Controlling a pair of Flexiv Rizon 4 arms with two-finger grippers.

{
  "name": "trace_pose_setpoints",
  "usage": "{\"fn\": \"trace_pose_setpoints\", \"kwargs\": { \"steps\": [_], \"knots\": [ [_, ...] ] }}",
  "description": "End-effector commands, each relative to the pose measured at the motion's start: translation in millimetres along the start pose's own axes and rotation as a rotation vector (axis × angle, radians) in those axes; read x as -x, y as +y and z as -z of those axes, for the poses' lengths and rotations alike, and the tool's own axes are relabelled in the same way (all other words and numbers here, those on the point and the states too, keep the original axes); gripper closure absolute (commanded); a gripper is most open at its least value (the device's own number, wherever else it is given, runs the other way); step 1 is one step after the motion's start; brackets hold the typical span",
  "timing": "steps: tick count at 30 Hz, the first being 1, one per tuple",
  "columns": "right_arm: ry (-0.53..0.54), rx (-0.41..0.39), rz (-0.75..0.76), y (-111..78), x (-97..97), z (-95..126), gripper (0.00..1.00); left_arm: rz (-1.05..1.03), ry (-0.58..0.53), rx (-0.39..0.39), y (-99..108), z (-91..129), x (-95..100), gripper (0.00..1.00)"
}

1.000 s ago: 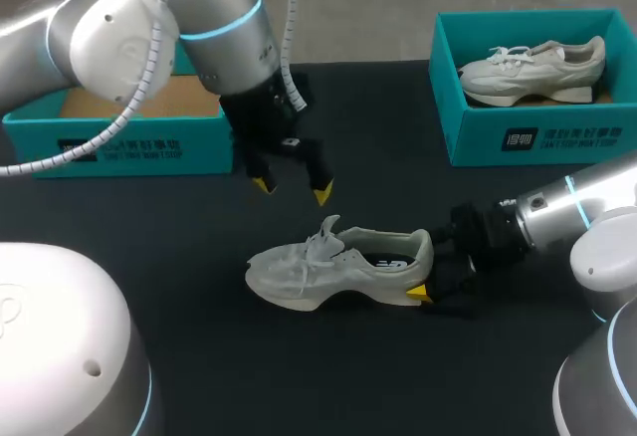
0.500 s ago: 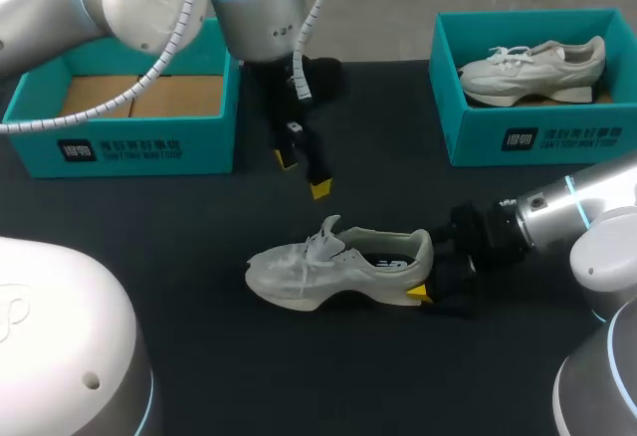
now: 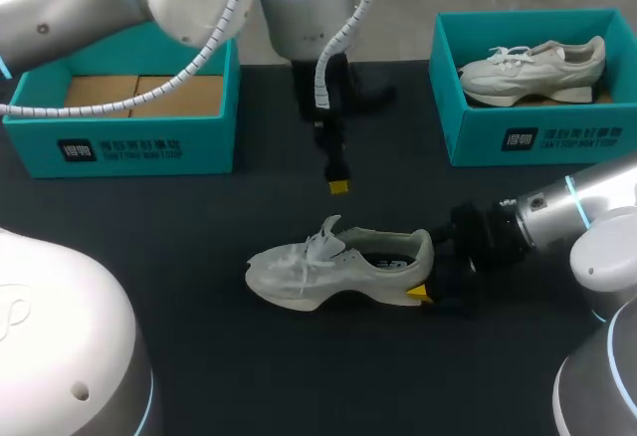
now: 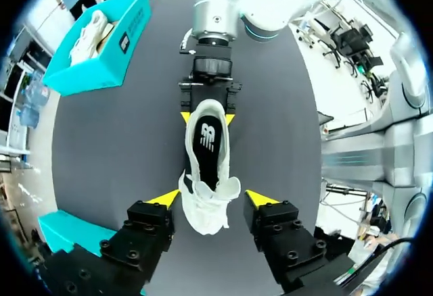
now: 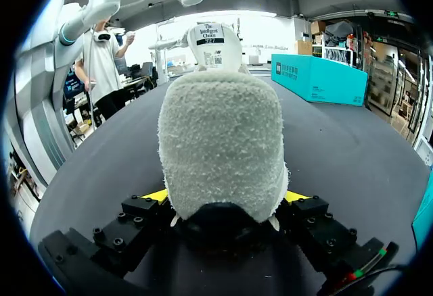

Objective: Take the shoe out of the shoebox, open the shoe tongue, remove and reinsert the insole, then place the shoe into the shoebox

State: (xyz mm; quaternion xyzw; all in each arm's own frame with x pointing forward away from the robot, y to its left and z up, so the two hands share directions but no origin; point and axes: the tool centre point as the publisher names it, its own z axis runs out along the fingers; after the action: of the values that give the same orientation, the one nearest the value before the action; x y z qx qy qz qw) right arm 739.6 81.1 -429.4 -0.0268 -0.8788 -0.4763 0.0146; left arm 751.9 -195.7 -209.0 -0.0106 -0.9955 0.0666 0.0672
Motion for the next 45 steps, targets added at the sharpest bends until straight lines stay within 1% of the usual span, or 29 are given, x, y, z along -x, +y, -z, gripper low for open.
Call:
{"fn": "trace_pose_setpoints", "kwargs": {
  "steps": [1, 8, 9, 13, 16, 30, 31, 32, 33, 35, 38, 45],
  "knots": [
    [-0.001, -0.003, -0.001, -1.5, -0.3, -3, 1.00, -0.311, -0.054, 0.086, -18, -15, 2.8, 1.00],
    [-0.001, -0.003, -0.001, -1.5, -0.3, -3, 1.00, -0.311, -0.079, 0.079, -28, -45, 4.2, 1.00],
    [-0.001, -0.003, -0.001, -1.5, -0.3, -3, 1.00, -0.312, -0.076, 0.058, -29, -49, 4.4, 1.00],
    [-0.001, -0.003, -0.001, -1.5, -0.3, -3, 1.00, -0.309, -0.087, 0.047, -33, -65, 3.2, 1.00],
    [-0.001, -0.003, -0.001, -1.5, -0.3, -3, 1.00, -0.246, -0.085, 0.040, -37, -73, 1.7, 1.00],
    [-0.001, -0.003, -0.001, -1.5, -0.3, -3, 1.00, -0.246, -0.085, 0.040, -37, -73, 1.7, 1.00],
    [-0.001, -0.003, -0.001, -1.5, -0.3, -3, 1.00, -0.267, -0.059, 0.003, -38, -78, 2.4, 1.00],
    [-0.001, -0.003, -0.001, -1.5, -0.3, -3, 1.00, -0.276, -0.037, -0.017, -40, -84, 1.9, 1.00],
    [-0.001, -0.003, -0.001, -1.5, -0.3, -3, 1.00, -0.277, -0.032, -0.009, -42, -90, 1.4, 1.00],
    [-0.001, -0.003, -0.001, -1.5, -0.3, -3, 1.00, -0.289, -0.018, -0.025, -45, -97, -1.5, 1.00],
    [-0.001, -0.003, -0.001, -1.5, -0.3, -3, 1.00, -0.299, -0.012, -0.018, -47, -107, -3.6, 1.00],
    [-0.001, -0.003, -0.001, -1.5, -0.3, -3, 1.00, -0.299, 0.017, -0.025, -50, -135, -2.5, 1.00]
  ]
}}
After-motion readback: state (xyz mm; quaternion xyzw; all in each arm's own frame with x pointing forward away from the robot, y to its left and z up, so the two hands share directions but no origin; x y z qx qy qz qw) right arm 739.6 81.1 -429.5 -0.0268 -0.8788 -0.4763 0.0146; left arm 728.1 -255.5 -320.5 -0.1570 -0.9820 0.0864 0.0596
